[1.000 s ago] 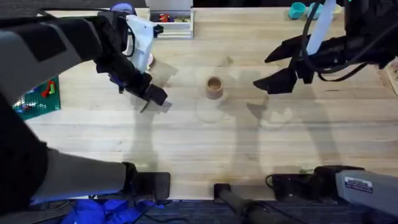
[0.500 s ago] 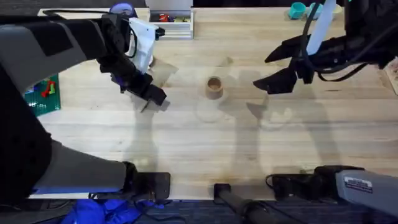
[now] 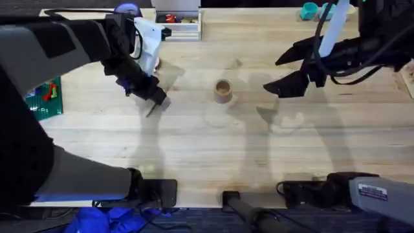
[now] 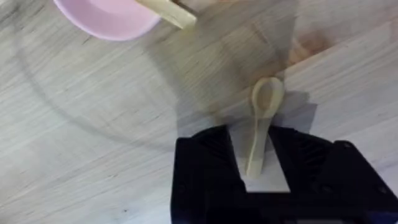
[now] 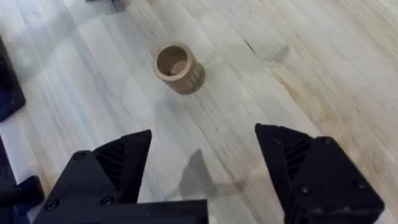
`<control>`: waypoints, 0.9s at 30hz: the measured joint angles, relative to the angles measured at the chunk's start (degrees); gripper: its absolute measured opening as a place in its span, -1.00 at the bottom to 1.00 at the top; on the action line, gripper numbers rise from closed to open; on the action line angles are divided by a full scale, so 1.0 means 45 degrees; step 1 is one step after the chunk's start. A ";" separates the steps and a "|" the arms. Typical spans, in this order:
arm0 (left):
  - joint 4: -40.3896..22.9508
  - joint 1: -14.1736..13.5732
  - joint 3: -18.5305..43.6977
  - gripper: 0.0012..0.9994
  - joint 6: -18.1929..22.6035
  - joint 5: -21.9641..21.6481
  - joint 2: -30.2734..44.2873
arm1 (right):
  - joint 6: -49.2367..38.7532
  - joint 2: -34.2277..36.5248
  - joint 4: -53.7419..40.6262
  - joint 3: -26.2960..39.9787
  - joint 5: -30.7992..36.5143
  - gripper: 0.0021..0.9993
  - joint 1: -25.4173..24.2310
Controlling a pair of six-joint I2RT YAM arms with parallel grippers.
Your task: Pick up a utensil and set it on the pink plate, then put the other utensil in the container.
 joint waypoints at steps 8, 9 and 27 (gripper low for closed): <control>0.0050 -0.0209 -0.0024 -0.21 0.0003 -0.0209 0.0000 | 0.0000 0.0000 0.0000 0.0000 0.0000 0.99 0.0003; 0.0071 -0.0214 -0.0033 -0.21 0.0001 -0.0209 0.0000 | 0.0000 0.0000 0.0005 0.0000 0.0000 0.99 0.0001; 0.0092 -0.0355 -0.0058 -0.70 0.0000 0.0024 -0.0015 | 0.0000 0.0000 0.0000 0.0000 0.0000 0.99 0.0000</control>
